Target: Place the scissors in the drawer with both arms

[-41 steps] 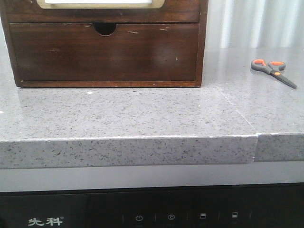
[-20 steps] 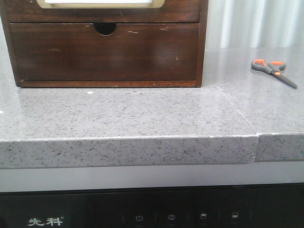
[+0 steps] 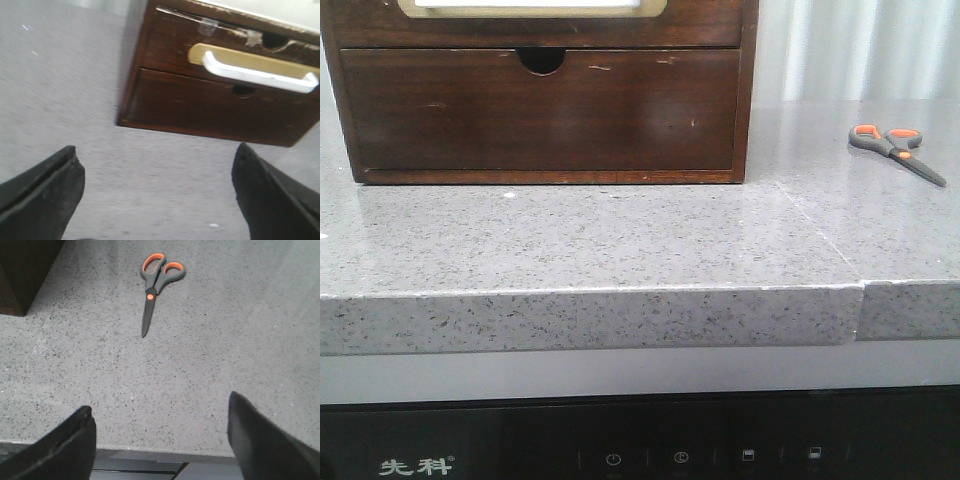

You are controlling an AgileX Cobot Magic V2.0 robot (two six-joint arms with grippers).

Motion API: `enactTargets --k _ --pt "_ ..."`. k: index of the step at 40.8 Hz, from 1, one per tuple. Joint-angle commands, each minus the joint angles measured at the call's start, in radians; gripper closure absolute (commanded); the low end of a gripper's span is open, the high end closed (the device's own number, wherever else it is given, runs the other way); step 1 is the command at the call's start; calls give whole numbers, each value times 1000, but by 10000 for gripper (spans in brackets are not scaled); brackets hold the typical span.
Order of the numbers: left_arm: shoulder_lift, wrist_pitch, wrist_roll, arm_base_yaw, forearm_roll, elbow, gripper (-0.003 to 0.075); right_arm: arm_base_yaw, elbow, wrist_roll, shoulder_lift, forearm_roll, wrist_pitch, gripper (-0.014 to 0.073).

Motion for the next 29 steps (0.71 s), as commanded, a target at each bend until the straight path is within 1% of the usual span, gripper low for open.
enactTargets --k 1,6,8,11,15,22,28,29 --pt "68 -87 -1 1 -194 -27 121 -3 -34 -9 7 -14 -66 22" --pt "169 -87 5 1 -389 -27 121 -3 -34 -9 7 -14 -66 22" --pt "211 -87 36 1 -475 -27 121 -3 -34 -9 7 -14 -66 22" --pt "268 -85 132 1 -616 -27 121 -3 -34 -9 7 -14 -66 22" --pt "351 -77 298 1 -856 -27 121 -3 -34 -9 7 -14 -66 22" --pt "487 6 586 1 -1229 -27 121 -3 -34 -9 7 -14 -66 22" --pt "593 91 744 1 -1440 -27 121 -3 -34 -9 7 -14 -66 22" --pt "607 107 764 1 -1453 -27 121 -3 -34 -9 7 -14 -66 22"
